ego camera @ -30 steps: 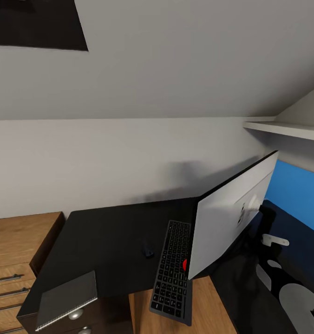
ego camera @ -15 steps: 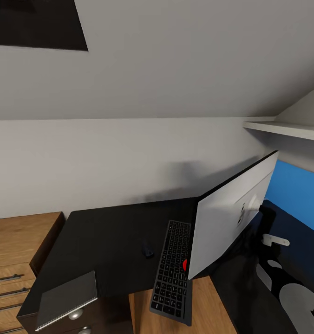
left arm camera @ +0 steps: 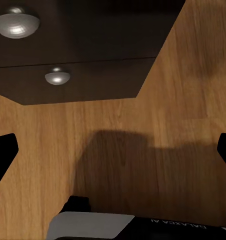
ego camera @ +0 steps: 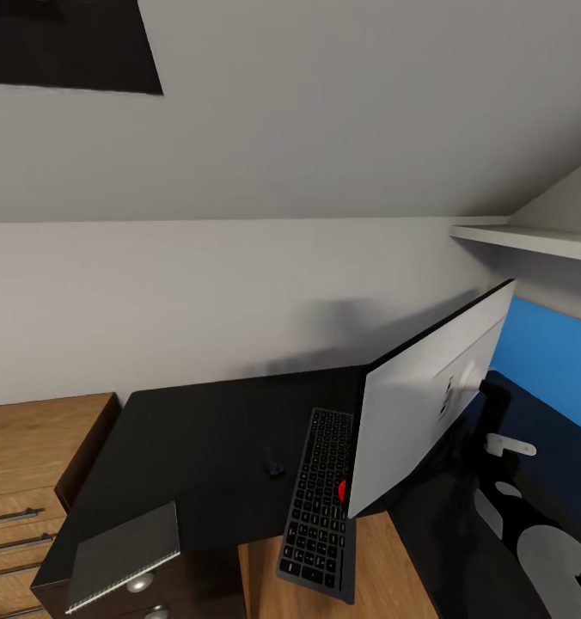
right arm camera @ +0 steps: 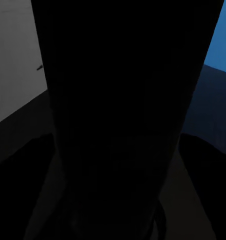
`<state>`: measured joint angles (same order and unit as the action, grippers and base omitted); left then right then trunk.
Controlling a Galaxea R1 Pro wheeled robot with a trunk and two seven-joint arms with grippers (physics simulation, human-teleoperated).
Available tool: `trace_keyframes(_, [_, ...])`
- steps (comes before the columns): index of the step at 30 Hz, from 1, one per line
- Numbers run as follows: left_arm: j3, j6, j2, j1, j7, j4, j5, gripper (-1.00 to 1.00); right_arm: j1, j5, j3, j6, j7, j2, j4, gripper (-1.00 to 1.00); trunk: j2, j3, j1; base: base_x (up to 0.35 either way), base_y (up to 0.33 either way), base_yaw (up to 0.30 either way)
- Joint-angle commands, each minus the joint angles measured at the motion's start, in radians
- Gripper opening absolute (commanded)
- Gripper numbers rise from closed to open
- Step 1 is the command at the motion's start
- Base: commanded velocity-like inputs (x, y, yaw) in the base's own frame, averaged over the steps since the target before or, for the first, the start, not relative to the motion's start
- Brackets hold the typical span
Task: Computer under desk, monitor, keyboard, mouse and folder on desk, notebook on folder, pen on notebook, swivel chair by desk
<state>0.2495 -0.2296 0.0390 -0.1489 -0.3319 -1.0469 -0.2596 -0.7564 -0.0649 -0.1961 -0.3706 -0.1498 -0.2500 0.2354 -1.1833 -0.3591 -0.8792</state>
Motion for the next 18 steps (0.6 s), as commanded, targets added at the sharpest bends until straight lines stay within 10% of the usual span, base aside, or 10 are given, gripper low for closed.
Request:
trace_keyframes(1, [0.002,-0.004,0.000,0.000,-0.007,-0.002,-0.009,1.00,-0.001,-0.006,0.007,-0.004,0.001,0.000,-0.001,-1.00,-0.001,-0.001,0.000,0.000,0.000,0.000])
trace_keyframes(18, [0.002,-0.004,-0.001,0.000,-0.007,-0.002,-0.010,1.00,-0.001,-0.006,0.008,-0.004,0.001,0.000,0.000,-1.00,-0.001,-0.001,0.000,-0.068,0.000,0.000])
